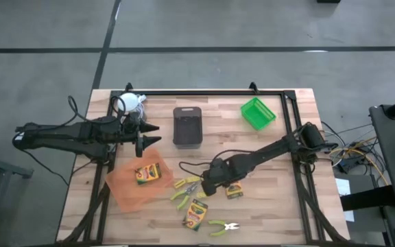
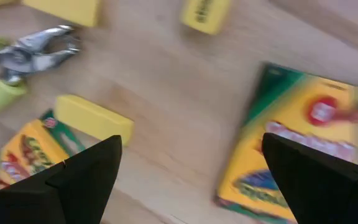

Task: Pick & Place School Supplies
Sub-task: Put the pack of crayons into the orange bin

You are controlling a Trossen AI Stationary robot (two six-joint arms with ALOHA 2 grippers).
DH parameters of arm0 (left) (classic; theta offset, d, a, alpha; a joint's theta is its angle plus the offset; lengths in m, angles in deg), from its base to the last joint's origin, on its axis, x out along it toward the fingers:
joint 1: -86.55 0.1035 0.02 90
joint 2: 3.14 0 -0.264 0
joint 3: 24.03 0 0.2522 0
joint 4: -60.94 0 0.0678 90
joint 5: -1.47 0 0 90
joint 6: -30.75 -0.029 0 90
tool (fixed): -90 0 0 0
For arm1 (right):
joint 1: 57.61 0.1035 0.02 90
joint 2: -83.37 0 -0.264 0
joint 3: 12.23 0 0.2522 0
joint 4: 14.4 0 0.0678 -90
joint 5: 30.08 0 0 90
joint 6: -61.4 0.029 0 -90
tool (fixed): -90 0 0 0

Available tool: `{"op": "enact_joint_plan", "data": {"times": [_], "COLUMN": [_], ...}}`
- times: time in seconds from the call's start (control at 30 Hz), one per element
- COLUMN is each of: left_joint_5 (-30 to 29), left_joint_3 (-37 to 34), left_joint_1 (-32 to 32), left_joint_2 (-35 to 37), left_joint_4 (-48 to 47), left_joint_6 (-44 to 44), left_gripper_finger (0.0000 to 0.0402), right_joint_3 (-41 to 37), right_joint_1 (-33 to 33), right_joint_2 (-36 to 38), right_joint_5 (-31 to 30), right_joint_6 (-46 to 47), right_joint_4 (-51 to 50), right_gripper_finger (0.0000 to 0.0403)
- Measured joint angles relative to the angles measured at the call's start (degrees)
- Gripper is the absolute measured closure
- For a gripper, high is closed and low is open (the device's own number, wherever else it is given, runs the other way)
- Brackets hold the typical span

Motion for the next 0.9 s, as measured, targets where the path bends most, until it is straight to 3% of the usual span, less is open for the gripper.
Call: {"op": "enact_joint_plan", "data": {"times": [0.4, 0.9], "left_joint_5": [0.01, 0.02], "left_joint_3": [0.00, 0.00], "left_joint_1": [-0.02, -0.01], "left_joint_2": [0.01, 0.01], "left_joint_4": [-0.15, -0.37], "left_joint_6": [0.00, 0.00], "left_gripper_finger": [0.0151, 0.0151], "right_joint_3": [-0.06, -0.17], "right_joint_1": [1.26, 1.26], "right_joint_2": [1.85, -0.40], "right_joint_5": [-1.61, -0.67], "right_joint_6": [7.28, 8.57], "right_joint_4": [-11.12, -10.53], "right_gripper_finger": [0.0019, 0.0019]}}
